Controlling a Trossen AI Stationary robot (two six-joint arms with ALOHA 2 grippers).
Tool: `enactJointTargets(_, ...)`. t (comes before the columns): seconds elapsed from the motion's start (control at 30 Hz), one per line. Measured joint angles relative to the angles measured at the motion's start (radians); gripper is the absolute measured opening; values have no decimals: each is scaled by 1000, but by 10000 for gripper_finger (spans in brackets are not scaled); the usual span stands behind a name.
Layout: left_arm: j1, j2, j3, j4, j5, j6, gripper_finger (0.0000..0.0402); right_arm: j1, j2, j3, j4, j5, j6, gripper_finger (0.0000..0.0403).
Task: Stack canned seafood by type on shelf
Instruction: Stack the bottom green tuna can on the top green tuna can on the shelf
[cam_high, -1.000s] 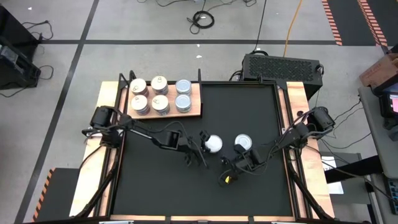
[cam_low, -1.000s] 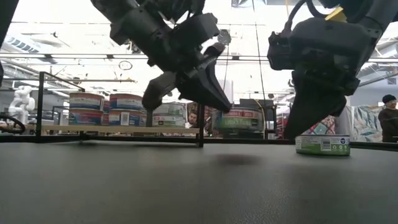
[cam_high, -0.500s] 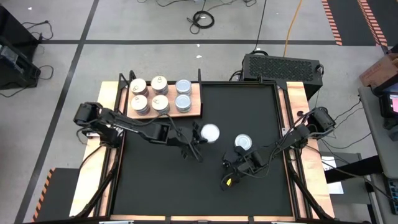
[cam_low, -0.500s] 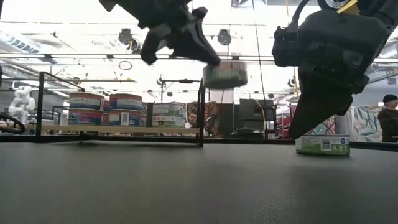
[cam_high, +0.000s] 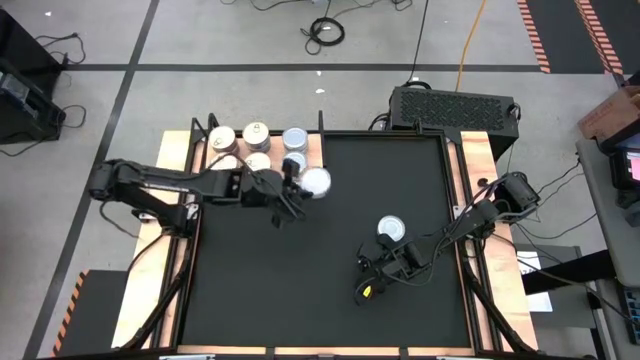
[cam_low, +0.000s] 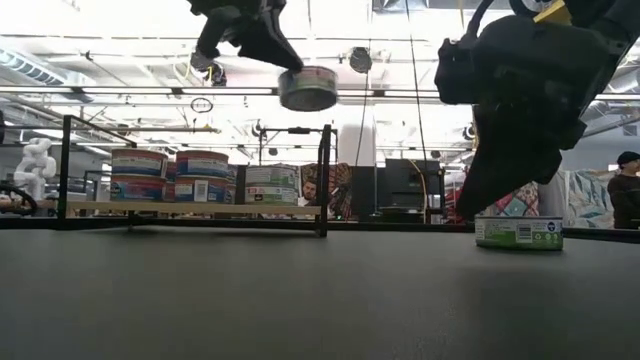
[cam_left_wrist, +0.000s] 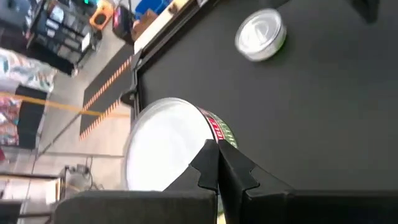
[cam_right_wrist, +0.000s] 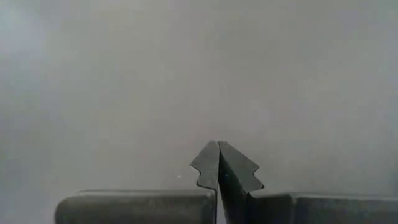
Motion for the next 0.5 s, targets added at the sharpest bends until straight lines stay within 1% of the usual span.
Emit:
enactJointTargets(0.13, 39, -56, 0, -35, 1, 1, 0, 0, 0, 0, 5, 0, -12, 0)
enactJointTargets(0.23, 92, -92, 1, -53, 2, 0, 0, 0, 0, 0, 12, 0, -21, 0)
enactJointTargets(0.4, 212, -109, 1, -99, 9, 1, 0, 0, 0, 0, 29, 11, -42, 0)
enactJointTargets(0.5, 300, -107, 1, -101, 51, 1, 0, 0, 0, 0, 59, 16, -77, 0)
